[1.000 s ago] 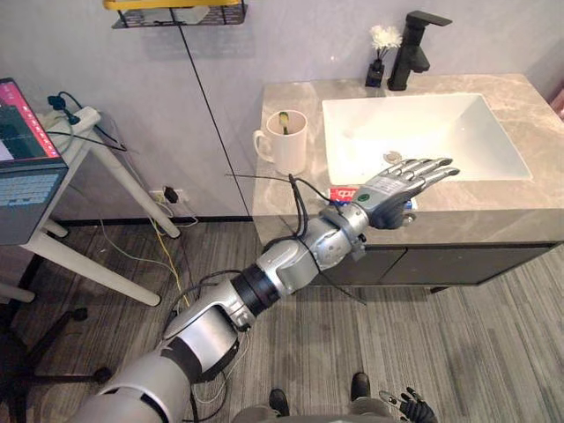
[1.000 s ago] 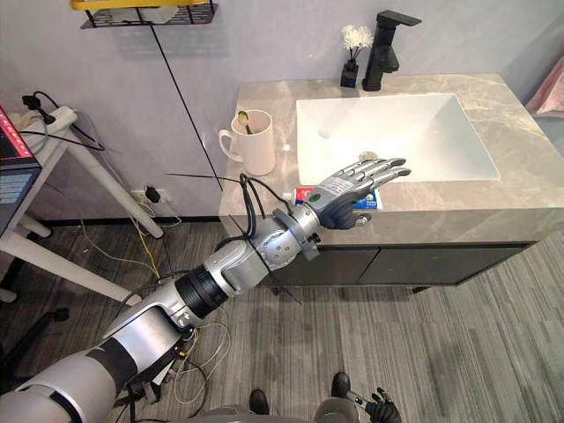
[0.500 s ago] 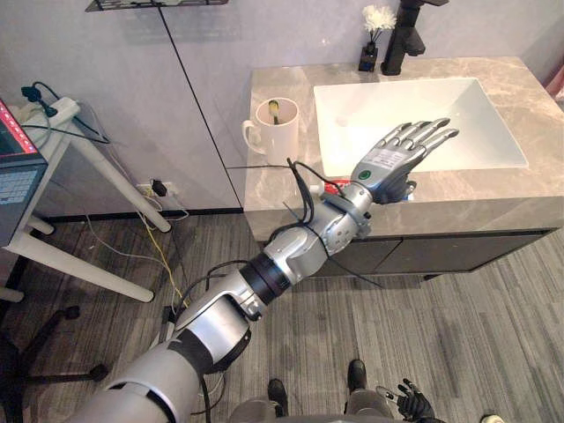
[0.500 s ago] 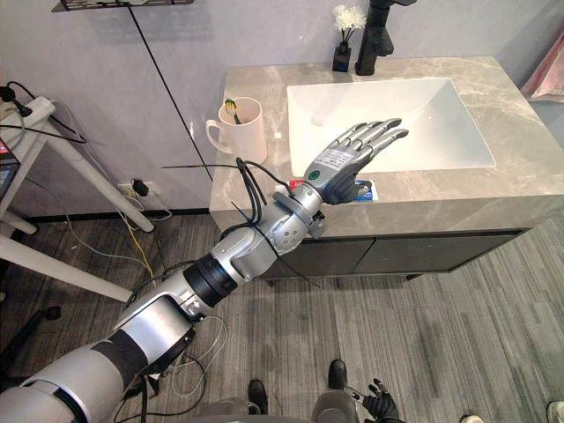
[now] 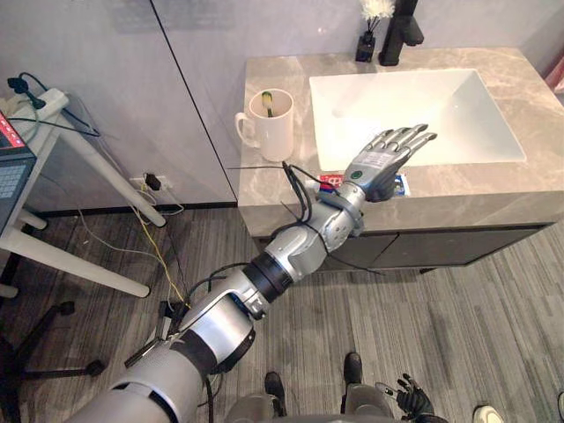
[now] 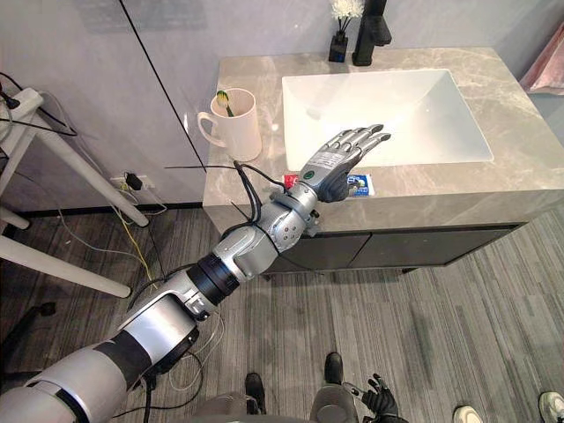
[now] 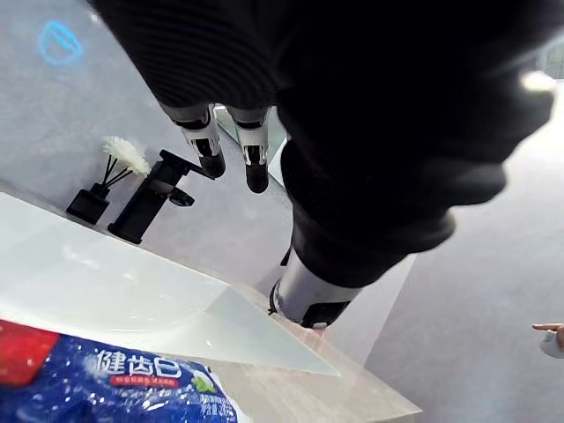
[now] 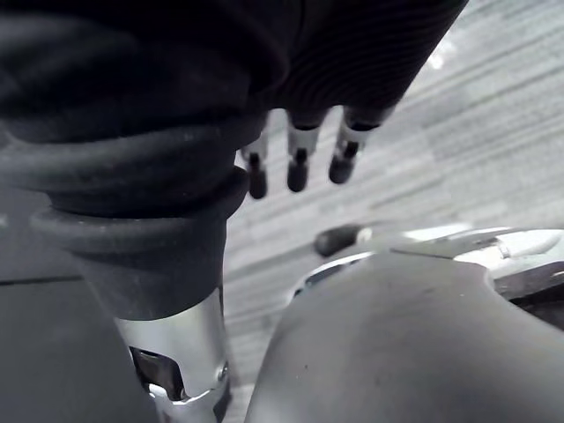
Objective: Organize washtable
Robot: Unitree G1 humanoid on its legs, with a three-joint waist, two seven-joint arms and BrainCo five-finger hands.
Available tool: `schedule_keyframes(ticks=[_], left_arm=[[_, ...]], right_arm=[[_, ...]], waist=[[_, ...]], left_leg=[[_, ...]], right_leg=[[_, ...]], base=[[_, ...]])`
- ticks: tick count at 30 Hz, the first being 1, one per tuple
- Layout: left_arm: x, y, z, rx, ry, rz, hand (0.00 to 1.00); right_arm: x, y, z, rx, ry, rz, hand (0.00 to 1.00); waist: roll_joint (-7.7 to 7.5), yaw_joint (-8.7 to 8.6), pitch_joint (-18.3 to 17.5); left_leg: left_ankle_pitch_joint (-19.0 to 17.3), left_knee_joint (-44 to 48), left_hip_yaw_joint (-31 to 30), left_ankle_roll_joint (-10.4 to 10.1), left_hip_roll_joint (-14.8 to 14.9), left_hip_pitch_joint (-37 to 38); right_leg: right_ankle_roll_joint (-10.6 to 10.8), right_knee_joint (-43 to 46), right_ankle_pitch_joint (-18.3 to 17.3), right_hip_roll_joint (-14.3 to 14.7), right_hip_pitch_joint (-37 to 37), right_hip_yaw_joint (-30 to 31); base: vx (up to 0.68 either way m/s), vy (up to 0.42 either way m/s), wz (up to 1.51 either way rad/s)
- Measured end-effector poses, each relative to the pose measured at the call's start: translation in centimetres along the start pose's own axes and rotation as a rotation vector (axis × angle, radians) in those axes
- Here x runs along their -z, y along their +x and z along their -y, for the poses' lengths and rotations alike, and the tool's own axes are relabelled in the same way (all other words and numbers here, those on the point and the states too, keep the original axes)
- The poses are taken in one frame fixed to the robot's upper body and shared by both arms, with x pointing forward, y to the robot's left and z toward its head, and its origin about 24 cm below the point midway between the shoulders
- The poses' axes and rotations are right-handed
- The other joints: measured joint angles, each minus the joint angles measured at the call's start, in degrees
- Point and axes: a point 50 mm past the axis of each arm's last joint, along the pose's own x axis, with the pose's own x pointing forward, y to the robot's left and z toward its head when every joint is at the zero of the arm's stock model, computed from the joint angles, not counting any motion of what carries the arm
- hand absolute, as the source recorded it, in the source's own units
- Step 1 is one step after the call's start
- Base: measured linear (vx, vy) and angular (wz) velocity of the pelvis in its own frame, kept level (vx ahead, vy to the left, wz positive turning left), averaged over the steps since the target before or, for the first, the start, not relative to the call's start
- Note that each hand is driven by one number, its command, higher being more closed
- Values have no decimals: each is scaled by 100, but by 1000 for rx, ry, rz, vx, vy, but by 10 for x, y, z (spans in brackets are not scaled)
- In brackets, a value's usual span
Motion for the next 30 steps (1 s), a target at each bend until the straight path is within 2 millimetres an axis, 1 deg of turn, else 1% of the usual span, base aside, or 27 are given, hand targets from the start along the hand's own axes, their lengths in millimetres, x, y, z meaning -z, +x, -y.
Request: schedule_keyframes(ticks=[5,11,15,21,25,30], left_arm=[[12,-2,9,44,31,-50,0],[14,-3,9,47,35,-57,0],[17,-3,6,31,29,-76,0],[34,-5,-5,-4,35,-148,0],[39,-9,-4,4,39,-163,0],[43,-10,-4,5,38,-178,0]], right_arm=[[0,0,0,-3,-3,1,0],[0,0,0,-4,12,1,0],[-1,0,0,-3,27,5,0],[-1,1,1,-1,25,1,0],[-1,2,1,0,22,-3,0],[-4,4,2,2,20,-2,0]], waist=[[0,0,1],[-1,1,7],[14,-2,91],[23,12,100],[32,11,107],[65,12,225]], left_leg=[[1,9,-5,1,0,-54],[1,17,-3,1,1,-104],[1,66,-3,1,8,-160],[1,77,-18,1,8,-170],[1,80,-26,1,7,-177],[2,88,-33,2,7,-182]], right_leg=[[-12,-3,9,4,-47,-1],[-17,2,12,6,-103,12],[-39,1,29,14,-139,18],[-40,3,29,15,-135,6],[-40,3,29,16,-136,0],[-40,5,29,18,-138,-1]], base=[[0,0,0],[-22,-7,-1],[-26,-9,-1],[-11,-3,0],[0,0,0],[0,0,0]])
